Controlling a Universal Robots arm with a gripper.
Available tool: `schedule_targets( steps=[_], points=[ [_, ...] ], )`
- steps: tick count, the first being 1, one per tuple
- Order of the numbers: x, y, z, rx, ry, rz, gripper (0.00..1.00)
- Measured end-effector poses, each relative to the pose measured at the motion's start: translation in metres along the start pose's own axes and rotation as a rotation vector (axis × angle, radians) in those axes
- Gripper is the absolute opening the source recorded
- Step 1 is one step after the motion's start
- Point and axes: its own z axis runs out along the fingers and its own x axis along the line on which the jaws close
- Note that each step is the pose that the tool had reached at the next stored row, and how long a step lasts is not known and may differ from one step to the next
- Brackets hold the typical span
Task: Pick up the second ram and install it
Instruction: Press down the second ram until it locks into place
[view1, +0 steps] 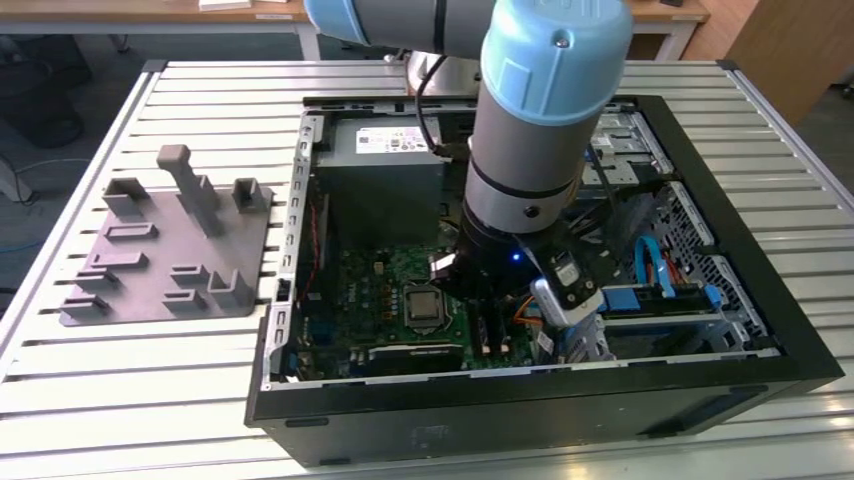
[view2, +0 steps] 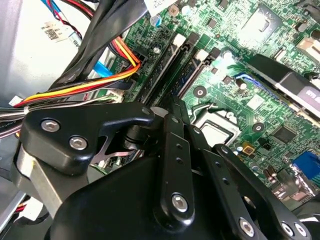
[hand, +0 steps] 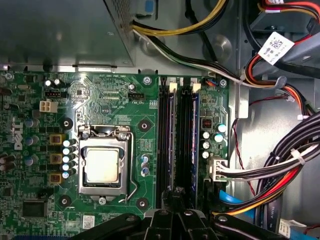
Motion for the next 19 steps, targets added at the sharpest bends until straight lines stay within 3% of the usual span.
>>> schedule_targets(
  steps=[5,7,15,19],
  points=[
    [-0.0001,0.0003,-0.0178,-0.0018,0.0001,-0.001,0.10],
    [-0.0002,0.0048,-0.0184,-0.0020,0.0001,-0.001,0.10],
    [-0.0006,0.0399,-0.0181,0.0069,0.0002,-0.001,0.10],
    [-0.0007,0.0426,-0.0227,0.0091,-0.0003,-0.001,0.10]
  ],
)
